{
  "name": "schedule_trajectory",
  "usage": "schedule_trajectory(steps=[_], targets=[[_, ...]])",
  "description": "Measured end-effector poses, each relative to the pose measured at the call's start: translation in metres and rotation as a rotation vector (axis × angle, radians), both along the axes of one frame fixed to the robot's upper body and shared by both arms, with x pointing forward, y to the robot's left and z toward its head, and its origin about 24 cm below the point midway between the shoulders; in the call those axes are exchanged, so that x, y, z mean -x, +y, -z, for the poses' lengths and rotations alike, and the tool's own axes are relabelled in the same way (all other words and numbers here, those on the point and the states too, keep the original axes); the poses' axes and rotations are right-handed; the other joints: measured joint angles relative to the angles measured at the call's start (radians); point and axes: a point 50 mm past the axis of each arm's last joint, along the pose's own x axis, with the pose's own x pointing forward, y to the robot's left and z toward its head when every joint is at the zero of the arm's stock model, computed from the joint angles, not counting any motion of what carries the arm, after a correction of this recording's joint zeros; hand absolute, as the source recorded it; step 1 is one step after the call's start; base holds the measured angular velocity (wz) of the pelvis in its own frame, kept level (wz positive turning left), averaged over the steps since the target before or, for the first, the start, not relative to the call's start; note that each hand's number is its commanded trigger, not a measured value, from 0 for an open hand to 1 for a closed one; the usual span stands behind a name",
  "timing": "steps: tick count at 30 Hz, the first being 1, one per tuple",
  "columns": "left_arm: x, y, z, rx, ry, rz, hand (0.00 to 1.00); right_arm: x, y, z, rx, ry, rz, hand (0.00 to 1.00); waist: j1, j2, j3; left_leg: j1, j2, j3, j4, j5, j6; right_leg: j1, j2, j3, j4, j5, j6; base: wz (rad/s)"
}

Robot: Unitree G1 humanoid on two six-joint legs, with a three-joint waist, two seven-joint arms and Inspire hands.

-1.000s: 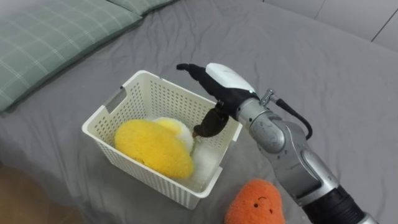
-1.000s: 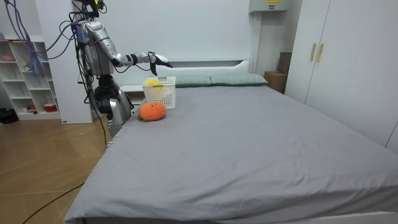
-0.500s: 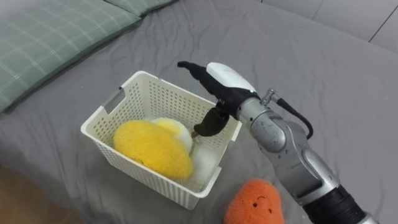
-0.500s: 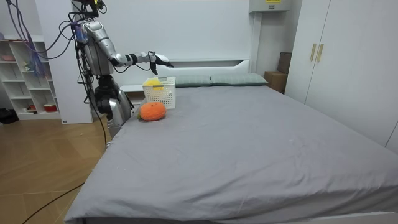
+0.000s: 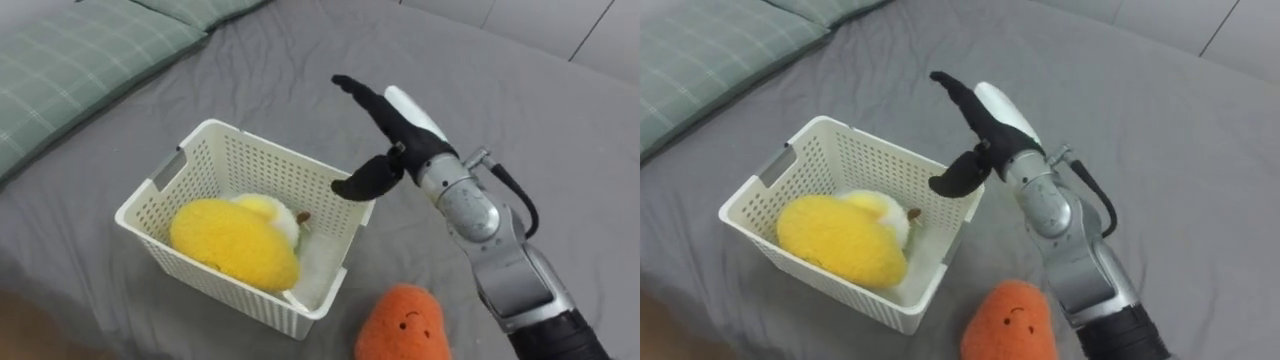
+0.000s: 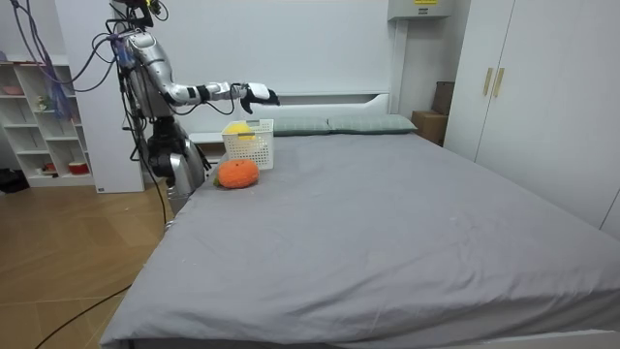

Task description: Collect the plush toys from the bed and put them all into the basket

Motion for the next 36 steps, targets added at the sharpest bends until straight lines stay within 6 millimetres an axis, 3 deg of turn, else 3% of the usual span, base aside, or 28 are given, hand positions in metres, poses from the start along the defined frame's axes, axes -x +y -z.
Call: schedule_trajectory(steps=[4, 7, 11, 24, 36], targets=[[0.006, -0.001, 0.001, 0.004, 0.012, -0.007, 0.00, 0.001, -0.015, 0.013, -0.029, 0.039, 0.087, 0.00, -0.023, 0.011, -0.0026, 0.002, 0.001, 0.008, -0.001, -0.001, 0.001, -0.003, -0.001, 0.003, 0.000, 0.000, 0.000, -0.07], [0.009, -0.002, 0.002, 0.012, 0.015, -0.027, 0.00, 0.005, -0.030, 0.021, -0.046, 0.056, 0.152, 0.00, -0.027, 0.024, -0.0101, 0.003, 0.002, 0.017, 0.000, -0.001, 0.001, -0.008, -0.001, 0.012, 0.002, 0.000, 0.000, -0.09], [0.018, 0.000, 0.003, 0.022, 0.026, -0.071, 0.00, 0.011, -0.038, 0.028, -0.083, 0.075, 0.200, 0.00, -0.063, 0.033, -0.0163, 0.006, 0.003, 0.024, 0.001, -0.001, 0.001, -0.007, -0.002, 0.009, 0.001, 0.000, 0.000, -0.01], [0.032, 0.001, 0.006, 0.024, 0.061, -0.093, 0.00, 0.061, -0.066, 0.111, -0.020, 0.404, 0.335, 0.00, -0.105, 0.041, -0.0123, 0.018, 0.008, 0.047, -0.001, -0.009, 0.006, 0.004, -0.003, 0.012, 0.004, 0.000, 0.001, -0.05], [0.035, 0.001, 0.005, 0.004, 0.080, -0.093, 0.00, 0.076, -0.040, 0.133, 0.067, 0.541, 0.165, 0.00, -0.098, 0.034, -0.0171, 0.018, 0.008, 0.050, -0.004, -0.012, 0.006, 0.003, -0.001, 0.013, 0.001, 0.000, 0.001, -0.01]])
